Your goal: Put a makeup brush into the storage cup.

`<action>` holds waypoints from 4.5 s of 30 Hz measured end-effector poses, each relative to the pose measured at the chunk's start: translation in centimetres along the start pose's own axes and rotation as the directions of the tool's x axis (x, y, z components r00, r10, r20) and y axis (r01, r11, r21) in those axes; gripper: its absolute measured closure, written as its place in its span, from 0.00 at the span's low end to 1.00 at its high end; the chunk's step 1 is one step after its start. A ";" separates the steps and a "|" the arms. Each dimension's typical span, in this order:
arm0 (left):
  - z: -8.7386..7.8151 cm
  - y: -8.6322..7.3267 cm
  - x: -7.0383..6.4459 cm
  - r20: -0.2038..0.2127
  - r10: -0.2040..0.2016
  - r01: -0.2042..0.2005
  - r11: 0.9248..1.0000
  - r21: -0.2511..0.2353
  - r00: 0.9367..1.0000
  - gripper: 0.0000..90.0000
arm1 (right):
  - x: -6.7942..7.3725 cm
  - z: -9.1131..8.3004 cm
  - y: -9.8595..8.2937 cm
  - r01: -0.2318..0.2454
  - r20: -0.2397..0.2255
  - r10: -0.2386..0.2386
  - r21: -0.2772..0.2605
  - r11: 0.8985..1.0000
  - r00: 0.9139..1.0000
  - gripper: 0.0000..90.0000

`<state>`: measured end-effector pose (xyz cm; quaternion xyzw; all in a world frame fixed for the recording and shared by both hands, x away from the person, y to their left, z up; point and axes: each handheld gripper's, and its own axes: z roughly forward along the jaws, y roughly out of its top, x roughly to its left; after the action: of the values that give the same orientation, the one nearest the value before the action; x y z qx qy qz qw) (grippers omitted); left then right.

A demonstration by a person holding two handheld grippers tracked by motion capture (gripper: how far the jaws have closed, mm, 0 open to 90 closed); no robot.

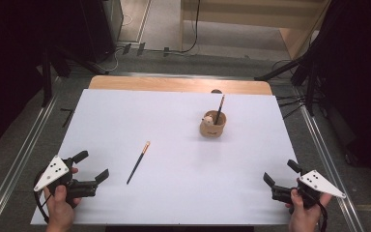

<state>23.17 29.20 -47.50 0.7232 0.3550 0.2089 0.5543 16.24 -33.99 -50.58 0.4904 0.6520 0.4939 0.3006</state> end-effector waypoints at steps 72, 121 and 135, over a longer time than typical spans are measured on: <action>13.6 6.2 -4.2 0.010 0.062 -0.052 0.726 0.685 0.998 0.08 | 0.6 0.7 -0.2 0.020 -0.040 -0.019 0.032 0.999 0.999 0.00; 15.1 5.1 -5.1 -0.065 0.076 0.024 0.450 0.893 0.995 0.94 | 0.4 1.0 -0.5 0.018 -0.047 -0.015 0.052 0.998 0.999 0.00; 14.4 5.2 -4.7 -0.026 0.024 0.011 0.493 0.870 0.999 0.95 | 0.8 1.1 -0.2 0.025 -0.050 -0.023 0.050 0.998 0.998 0.00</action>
<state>31.53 15.58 -46.44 0.9016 0.4186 0.0163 0.1080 16.86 -32.84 -51.07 0.4776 0.6773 0.4856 0.2779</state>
